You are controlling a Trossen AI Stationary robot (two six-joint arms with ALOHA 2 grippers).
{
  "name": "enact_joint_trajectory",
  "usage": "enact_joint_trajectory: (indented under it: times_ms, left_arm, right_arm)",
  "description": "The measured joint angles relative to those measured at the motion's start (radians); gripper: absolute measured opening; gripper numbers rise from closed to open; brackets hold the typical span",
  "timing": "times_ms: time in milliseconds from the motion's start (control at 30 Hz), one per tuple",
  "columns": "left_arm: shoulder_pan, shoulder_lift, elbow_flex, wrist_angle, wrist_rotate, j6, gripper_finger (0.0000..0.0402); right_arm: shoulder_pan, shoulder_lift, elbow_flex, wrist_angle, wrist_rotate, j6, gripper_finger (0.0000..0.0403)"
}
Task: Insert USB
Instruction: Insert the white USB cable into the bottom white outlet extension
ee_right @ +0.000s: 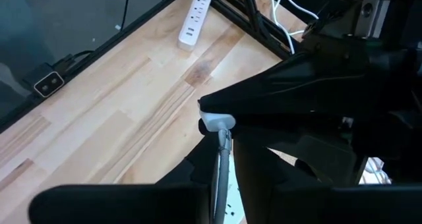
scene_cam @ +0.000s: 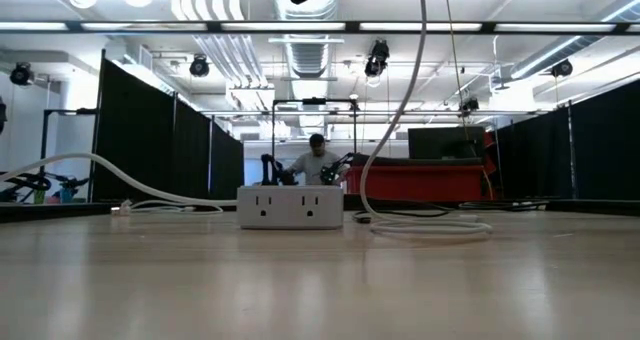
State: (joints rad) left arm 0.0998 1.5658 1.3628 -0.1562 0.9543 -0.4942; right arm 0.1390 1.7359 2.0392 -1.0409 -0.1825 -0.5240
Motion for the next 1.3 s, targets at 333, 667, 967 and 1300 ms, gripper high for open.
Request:
enact_joint_trajectory:
  times_ms: [333,667,967,1300]
  left_arm:
    - [0.0,0.0,0.0,-0.001,0.005,0.002,0.0007]
    - [0.0,0.0,0.0,-0.002,0.006,0.011,0.0007]
    - [0.0,0.0,0.0,-0.023,0.005,0.013,0.0007]
    - [0.0,0.0,0.0,-0.023,-0.001,0.02,0.0007]
  right_arm:
    - [0.0,0.0,0.0,0.003,0.001,0.012,0.003]
    - [0.0,0.0,0.0,0.004,0.003,0.028,0.0054]
    - [0.0,0.0,0.0,-0.001,0.002,0.034,0.0049]
    - [0.0,0.0,0.0,0.001,0.001,0.034,0.0034]
